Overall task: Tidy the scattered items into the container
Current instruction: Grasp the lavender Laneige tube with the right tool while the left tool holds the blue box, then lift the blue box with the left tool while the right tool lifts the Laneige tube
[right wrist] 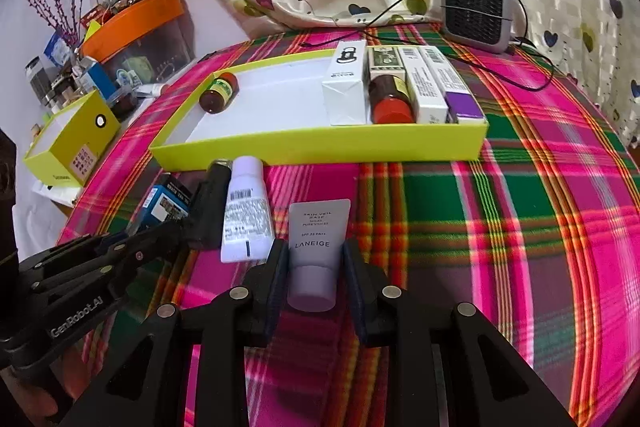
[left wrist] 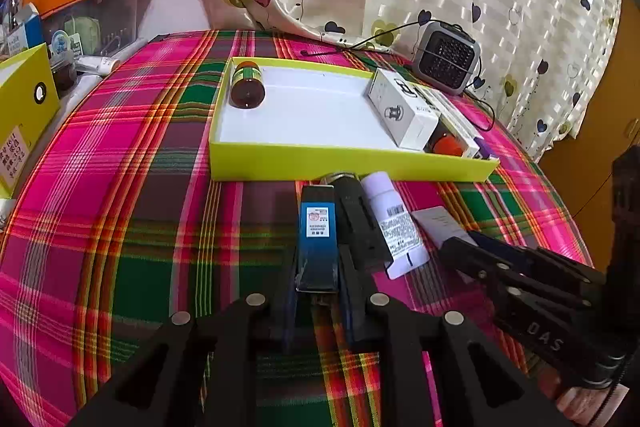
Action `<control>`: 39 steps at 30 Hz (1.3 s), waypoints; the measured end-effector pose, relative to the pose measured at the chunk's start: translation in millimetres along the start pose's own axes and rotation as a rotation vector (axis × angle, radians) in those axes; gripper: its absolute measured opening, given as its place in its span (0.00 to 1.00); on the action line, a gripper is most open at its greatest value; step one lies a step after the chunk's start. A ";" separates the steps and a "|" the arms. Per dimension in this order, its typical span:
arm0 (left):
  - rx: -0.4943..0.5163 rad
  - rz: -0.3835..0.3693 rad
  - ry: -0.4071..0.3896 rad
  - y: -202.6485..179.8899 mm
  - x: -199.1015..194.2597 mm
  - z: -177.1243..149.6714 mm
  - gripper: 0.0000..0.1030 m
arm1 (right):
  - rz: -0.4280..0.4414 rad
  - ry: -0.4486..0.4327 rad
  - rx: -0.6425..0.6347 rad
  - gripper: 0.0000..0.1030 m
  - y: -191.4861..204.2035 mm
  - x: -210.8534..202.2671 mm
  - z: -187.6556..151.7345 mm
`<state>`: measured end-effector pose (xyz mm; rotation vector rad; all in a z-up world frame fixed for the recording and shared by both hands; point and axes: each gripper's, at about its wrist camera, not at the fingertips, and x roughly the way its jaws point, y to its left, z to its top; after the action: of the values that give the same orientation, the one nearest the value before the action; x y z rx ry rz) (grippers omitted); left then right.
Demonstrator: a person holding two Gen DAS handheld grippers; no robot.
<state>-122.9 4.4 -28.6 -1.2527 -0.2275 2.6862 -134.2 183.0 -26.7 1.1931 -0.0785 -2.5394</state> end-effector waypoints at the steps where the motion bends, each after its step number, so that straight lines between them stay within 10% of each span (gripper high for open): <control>1: 0.004 0.005 0.009 -0.9 1.1 -1.2 0.18 | -0.002 0.000 0.003 0.28 -1.2 -1.3 -1.3; 39: 0.041 -0.009 -0.038 -11.6 -34.1 -13.9 0.17 | -0.033 -0.016 0.002 0.28 -2.5 -6.2 -4.3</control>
<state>-89.7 9.2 -9.7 -1.1865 -0.1824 2.6947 -128.0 187.8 -25.4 1.1845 -0.0659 -2.5779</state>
